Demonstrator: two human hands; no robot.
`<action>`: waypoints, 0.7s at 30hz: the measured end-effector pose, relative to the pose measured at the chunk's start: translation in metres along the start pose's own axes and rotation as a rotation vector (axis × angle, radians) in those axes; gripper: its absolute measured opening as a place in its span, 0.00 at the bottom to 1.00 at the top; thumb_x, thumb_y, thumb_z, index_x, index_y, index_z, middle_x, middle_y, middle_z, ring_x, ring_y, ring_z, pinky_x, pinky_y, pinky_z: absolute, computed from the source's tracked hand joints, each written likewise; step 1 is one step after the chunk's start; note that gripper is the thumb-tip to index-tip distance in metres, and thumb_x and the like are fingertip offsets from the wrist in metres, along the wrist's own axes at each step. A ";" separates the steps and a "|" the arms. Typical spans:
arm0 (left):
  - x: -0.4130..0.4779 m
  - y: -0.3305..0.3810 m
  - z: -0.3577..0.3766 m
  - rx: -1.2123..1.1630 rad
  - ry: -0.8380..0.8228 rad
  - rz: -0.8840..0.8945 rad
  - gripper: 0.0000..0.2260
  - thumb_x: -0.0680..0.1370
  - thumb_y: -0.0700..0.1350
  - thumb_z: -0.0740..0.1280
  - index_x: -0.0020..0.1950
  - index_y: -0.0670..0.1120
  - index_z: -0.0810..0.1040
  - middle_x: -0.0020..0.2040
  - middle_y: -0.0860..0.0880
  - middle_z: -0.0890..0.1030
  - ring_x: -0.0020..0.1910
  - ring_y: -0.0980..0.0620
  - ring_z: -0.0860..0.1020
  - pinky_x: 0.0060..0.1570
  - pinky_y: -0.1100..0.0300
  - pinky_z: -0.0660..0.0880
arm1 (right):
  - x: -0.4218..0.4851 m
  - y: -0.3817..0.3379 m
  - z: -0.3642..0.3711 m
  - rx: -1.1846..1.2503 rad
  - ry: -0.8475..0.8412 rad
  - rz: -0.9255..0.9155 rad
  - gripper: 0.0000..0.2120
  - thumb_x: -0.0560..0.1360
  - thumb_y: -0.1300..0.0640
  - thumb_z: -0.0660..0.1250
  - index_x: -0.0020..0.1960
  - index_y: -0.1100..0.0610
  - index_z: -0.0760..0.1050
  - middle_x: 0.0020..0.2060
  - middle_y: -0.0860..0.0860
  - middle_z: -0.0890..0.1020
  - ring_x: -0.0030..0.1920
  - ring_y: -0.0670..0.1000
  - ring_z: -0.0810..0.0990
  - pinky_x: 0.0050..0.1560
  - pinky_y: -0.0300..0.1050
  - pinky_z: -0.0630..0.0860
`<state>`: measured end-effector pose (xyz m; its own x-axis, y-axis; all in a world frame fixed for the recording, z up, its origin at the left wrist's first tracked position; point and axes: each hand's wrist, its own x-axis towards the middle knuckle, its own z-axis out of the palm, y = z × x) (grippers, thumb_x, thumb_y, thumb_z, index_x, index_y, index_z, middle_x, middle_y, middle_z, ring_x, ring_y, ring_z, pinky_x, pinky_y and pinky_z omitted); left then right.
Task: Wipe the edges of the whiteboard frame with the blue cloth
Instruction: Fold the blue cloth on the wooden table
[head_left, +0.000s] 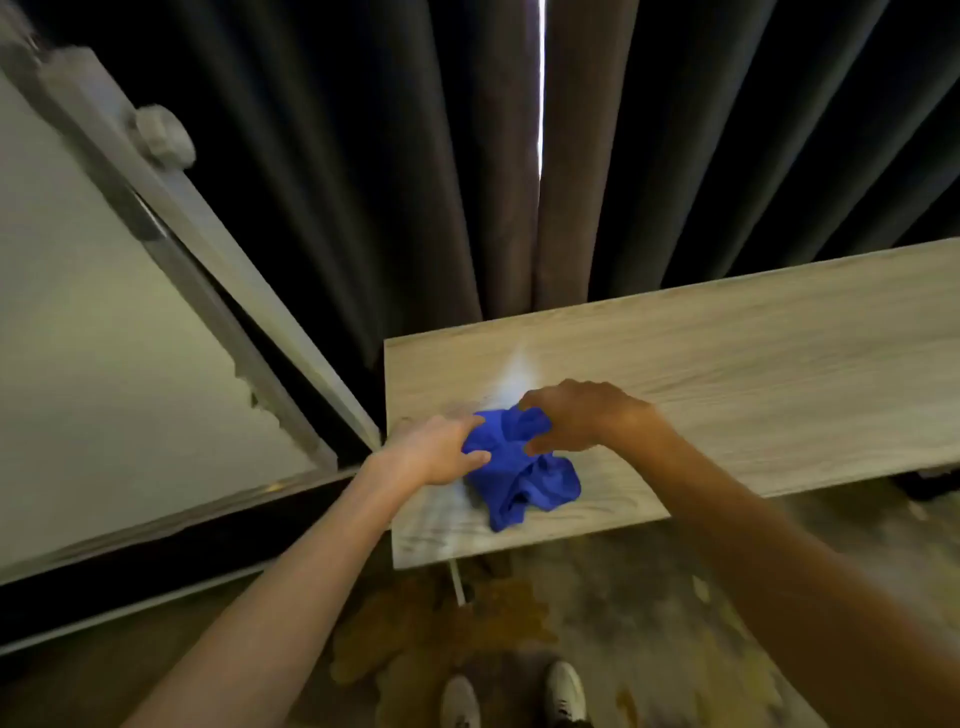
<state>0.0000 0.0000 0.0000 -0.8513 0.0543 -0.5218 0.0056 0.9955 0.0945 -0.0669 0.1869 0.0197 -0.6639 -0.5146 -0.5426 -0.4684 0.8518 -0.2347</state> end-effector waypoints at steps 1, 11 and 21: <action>0.002 0.001 0.007 0.008 -0.001 -0.012 0.28 0.81 0.64 0.58 0.80 0.57 0.61 0.75 0.49 0.72 0.71 0.45 0.71 0.63 0.49 0.70 | 0.006 -0.002 0.008 -0.021 -0.001 -0.003 0.32 0.73 0.40 0.67 0.74 0.46 0.63 0.67 0.51 0.74 0.63 0.56 0.75 0.52 0.48 0.70; 0.046 0.006 0.101 -0.083 0.077 -0.082 0.35 0.78 0.60 0.66 0.81 0.54 0.56 0.77 0.49 0.66 0.72 0.45 0.69 0.64 0.49 0.72 | 0.068 -0.006 0.099 -0.095 0.013 0.024 0.41 0.69 0.38 0.71 0.77 0.48 0.58 0.74 0.55 0.61 0.75 0.60 0.57 0.66 0.60 0.66; 0.044 0.007 0.095 -0.185 0.283 -0.111 0.16 0.81 0.55 0.65 0.67 0.53 0.76 0.61 0.52 0.80 0.55 0.49 0.80 0.50 0.52 0.79 | 0.078 -0.009 0.103 -0.009 0.182 0.004 0.15 0.76 0.52 0.67 0.61 0.56 0.73 0.57 0.54 0.78 0.60 0.57 0.74 0.50 0.50 0.74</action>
<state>0.0123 0.0166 -0.1026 -0.9533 -0.1025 -0.2839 -0.1678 0.9619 0.2160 -0.0543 0.1494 -0.1033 -0.7600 -0.5211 -0.3883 -0.4703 0.8534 -0.2247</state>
